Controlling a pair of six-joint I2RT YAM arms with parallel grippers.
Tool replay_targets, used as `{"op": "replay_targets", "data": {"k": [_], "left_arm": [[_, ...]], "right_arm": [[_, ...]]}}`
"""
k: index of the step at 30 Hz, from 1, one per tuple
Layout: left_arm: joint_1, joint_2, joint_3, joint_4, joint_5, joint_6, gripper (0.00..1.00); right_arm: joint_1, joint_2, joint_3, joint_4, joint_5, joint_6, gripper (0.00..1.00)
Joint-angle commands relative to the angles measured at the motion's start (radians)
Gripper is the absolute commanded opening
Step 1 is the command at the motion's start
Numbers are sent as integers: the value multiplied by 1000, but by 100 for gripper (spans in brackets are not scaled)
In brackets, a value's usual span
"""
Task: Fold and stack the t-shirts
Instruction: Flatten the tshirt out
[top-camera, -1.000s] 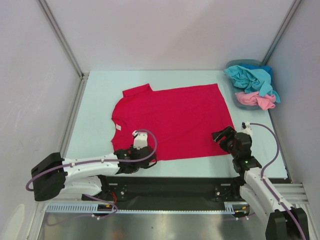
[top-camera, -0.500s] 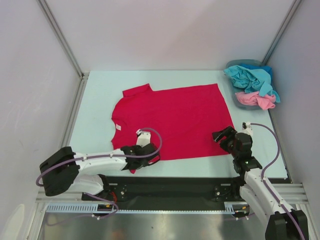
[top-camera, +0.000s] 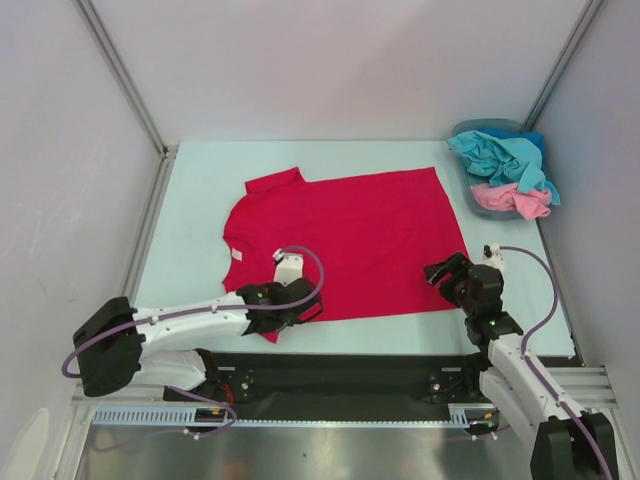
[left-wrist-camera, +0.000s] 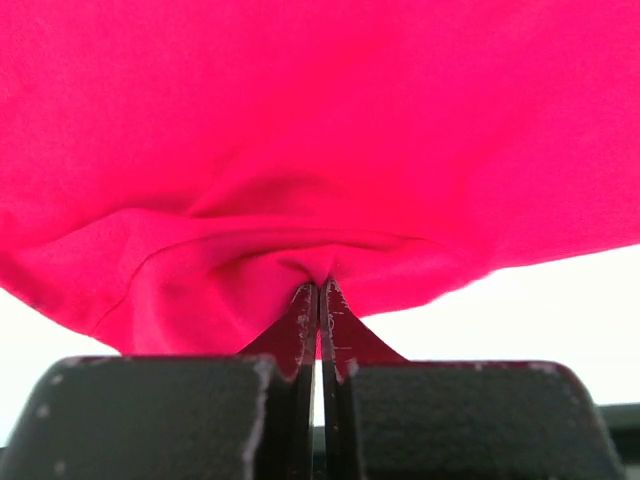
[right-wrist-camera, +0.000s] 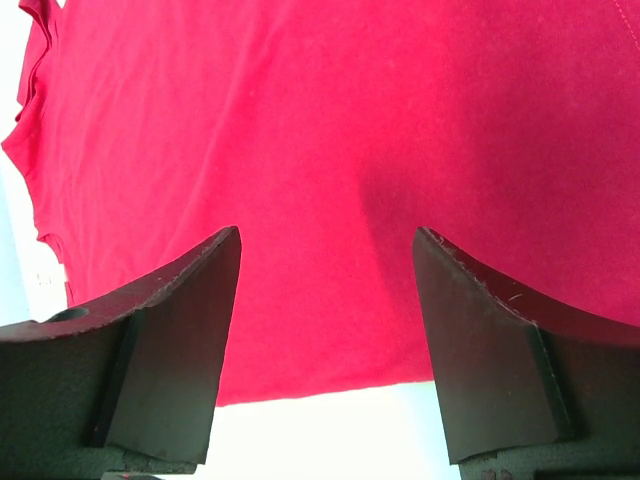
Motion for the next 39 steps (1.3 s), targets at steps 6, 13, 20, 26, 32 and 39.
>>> {"op": "replay_targets", "data": {"k": [6,13,20,26,32,39], "left_arm": [[7,-17,252,-94,-98,74,1],[9,95,369,-92,-104,131,1],[9,140,298,-68,-58,117,15],[29,183,257,-43,-75,105,32],[44,208,278,-35,-66,97,36],[32,108,289,-87,-63,91,36]], "right_arm": [[-2,28,-9,74,-6,5,74],[-4,-1,-6,49,-6,-6,74],[-10,-8,-8,49,-6,-6,74],[-9,-1,-8,54,-34,0,74],[-10,-35,-6,21,-29,-11,74],[-7,-14,-14,41,-32,-3,74]]}}
